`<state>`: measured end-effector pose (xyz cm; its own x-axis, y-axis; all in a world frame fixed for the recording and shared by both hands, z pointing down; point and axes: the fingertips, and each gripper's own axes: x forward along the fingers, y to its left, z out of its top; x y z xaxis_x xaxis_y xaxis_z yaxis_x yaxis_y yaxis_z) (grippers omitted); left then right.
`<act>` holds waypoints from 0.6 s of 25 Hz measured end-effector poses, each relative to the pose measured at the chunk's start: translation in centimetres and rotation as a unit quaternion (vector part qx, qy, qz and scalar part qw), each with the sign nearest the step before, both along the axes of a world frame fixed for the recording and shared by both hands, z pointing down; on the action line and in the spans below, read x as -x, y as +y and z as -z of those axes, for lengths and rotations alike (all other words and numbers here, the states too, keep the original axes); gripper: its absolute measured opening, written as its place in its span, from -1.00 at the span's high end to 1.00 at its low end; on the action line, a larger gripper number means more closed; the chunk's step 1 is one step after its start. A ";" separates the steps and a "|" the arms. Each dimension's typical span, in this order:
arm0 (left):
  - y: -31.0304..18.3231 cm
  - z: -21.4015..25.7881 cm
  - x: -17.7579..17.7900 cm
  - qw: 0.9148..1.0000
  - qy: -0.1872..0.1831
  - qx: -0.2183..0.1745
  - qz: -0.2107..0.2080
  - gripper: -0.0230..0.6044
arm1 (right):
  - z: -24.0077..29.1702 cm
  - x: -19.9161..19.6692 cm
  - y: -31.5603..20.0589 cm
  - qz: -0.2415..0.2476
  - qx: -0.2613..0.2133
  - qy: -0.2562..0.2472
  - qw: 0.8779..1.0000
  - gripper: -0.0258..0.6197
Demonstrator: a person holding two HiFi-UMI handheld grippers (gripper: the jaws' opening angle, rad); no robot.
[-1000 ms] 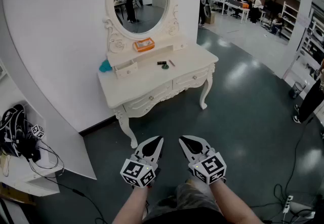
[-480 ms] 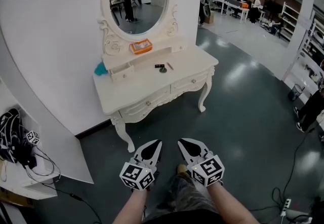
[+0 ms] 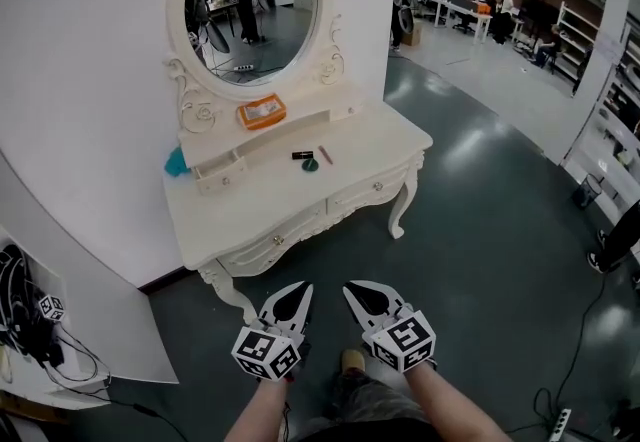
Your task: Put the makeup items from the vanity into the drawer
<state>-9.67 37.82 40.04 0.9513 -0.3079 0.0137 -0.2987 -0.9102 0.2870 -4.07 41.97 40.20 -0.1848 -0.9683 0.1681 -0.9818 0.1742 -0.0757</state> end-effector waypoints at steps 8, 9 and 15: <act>-5.8 -0.4 -5.4 1.000 -0.004 0.011 0.029 0.87 | -0.5 -5.4 -6.2 0.024 0.007 -0.008 1.000 0.85; -6.4 -0.4 -6.0 0.999 -0.005 0.010 0.032 0.87 | -0.6 -6.0 -6.9 0.028 0.008 -0.010 1.000 0.85; -9.4 -1.1 -8.3 0.998 -0.010 0.013 0.055 0.87 | -1.5 -8.5 -10.3 0.050 0.011 -0.020 0.998 0.86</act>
